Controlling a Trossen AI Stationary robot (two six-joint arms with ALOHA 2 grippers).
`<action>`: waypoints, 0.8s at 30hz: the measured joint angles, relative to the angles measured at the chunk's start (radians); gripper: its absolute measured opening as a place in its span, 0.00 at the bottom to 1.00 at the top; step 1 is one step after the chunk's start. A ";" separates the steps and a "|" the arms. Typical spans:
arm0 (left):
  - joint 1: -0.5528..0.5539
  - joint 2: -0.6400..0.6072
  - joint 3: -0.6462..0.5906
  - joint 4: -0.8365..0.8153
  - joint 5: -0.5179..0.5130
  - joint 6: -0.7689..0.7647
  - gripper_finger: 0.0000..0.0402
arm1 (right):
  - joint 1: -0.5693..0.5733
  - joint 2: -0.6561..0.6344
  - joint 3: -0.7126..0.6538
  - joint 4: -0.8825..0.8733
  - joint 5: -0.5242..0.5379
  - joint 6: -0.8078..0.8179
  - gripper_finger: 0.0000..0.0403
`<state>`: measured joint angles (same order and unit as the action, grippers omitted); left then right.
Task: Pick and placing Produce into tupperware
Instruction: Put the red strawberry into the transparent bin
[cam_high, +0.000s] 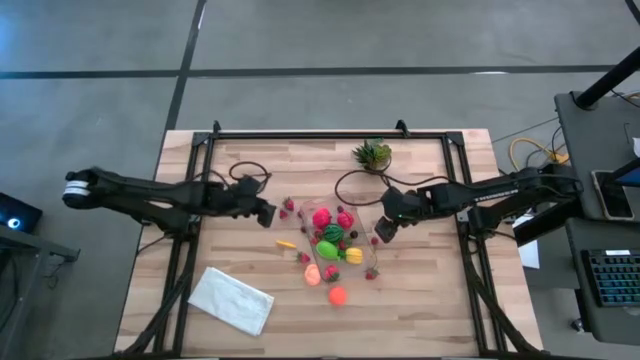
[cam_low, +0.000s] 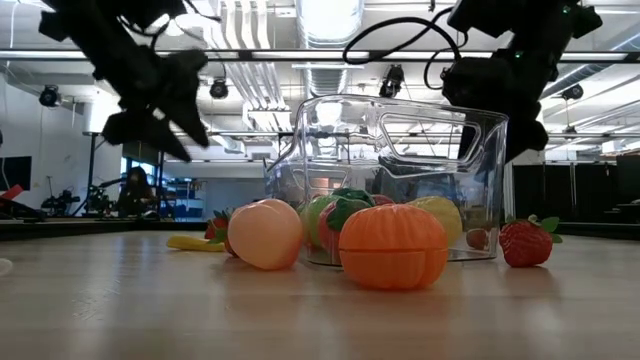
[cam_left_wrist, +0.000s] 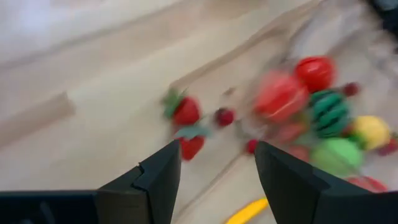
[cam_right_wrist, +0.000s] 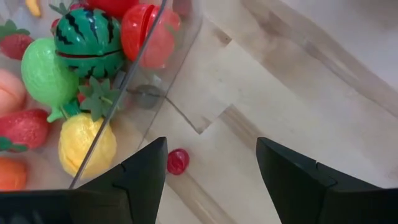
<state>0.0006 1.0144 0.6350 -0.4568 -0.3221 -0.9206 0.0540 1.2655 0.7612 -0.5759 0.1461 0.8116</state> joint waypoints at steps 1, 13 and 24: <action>0.000 0.018 -0.003 -0.008 0.001 -0.027 0.48 | 0.000 0.000 0.000 0.001 0.009 0.000 0.59; -0.001 0.353 0.025 0.109 0.068 0.045 0.48 | -0.002 0.000 -0.002 0.004 0.014 0.000 0.59; -0.025 0.400 0.018 0.192 0.011 0.214 0.48 | -0.002 0.000 -0.002 0.003 0.013 0.001 0.59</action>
<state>-0.0247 1.4146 0.6532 -0.2644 -0.3108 -0.7068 0.0521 1.2652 0.7593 -0.5729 0.1589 0.8122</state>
